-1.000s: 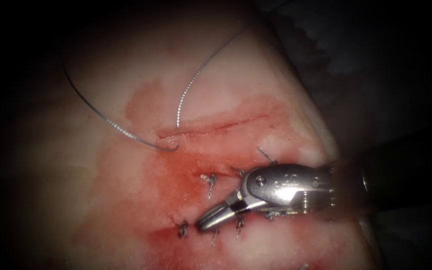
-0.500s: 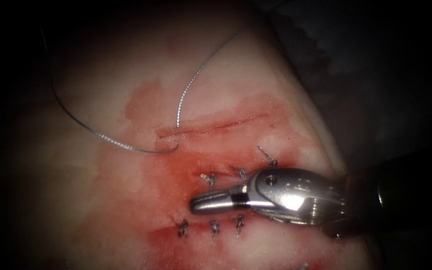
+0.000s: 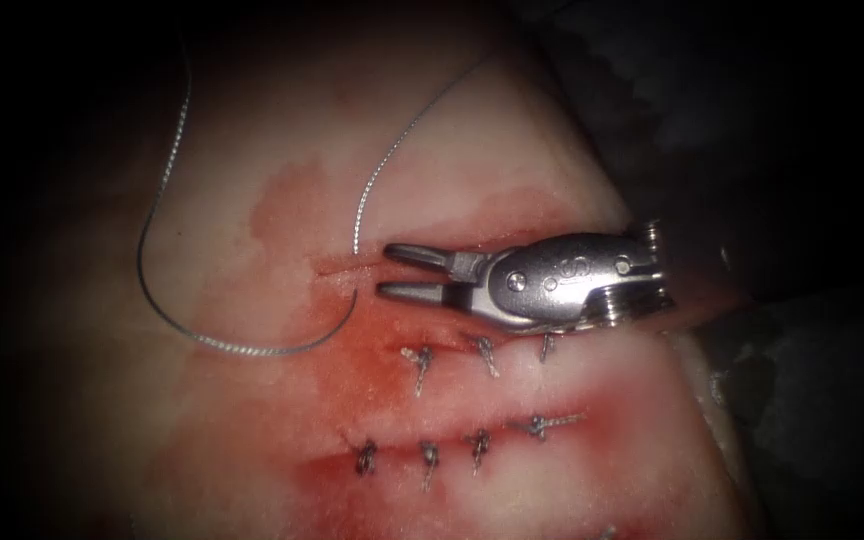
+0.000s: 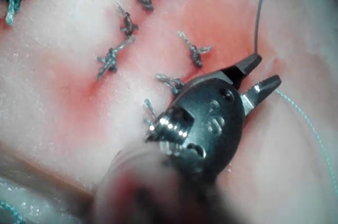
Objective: Wound Closure
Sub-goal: Pull the thread completely through the tissue using the right gripper, leaving a short tail at the top half of the tissue
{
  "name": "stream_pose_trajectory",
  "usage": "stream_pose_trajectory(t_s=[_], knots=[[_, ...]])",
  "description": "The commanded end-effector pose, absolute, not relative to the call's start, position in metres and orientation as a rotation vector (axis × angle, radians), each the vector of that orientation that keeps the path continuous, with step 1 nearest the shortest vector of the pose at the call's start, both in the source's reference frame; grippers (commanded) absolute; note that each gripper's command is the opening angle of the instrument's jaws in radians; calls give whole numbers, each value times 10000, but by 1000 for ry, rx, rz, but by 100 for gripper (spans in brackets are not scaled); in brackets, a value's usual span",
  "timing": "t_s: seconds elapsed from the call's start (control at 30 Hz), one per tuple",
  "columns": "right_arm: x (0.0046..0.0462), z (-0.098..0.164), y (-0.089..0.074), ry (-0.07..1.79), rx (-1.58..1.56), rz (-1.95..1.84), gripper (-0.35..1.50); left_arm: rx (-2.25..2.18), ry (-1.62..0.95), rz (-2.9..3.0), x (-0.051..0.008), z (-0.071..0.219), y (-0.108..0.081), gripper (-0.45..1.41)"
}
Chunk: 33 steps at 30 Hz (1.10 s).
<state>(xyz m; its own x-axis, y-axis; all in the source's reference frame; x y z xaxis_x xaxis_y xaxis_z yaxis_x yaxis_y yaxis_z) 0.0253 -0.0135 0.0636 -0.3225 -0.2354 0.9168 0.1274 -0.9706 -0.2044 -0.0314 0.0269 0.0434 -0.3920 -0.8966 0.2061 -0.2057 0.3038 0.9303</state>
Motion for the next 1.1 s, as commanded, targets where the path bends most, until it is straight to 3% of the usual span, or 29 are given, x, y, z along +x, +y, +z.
stream_pose_trajectory(t_s=[0.03,0.33,0.47,0.67,0.8,1.1], knots=[[261,646,-142,155,-1676,-2396,31,988,-1802,-1121,-319,435,278,-45],[272,654,-149,202,-1709,-2423,36,985,-1800,-1120,-323,438,276,-45],[278,657,-150,196,-1706,-2424,14,983,-1800,-1121,-324,439,275,-45],[285,660,-151,200,-1712,-2432,7,982,-1795,-1119,-326,440,274,-45],[290,661,-154,247,-1750,-2440,-35,981,-1796,-1118,-327,441,273,-45],[281,658,-152,456,-1737,-2375,-35,984,-1796,-1116,-327,441,273,-45]])
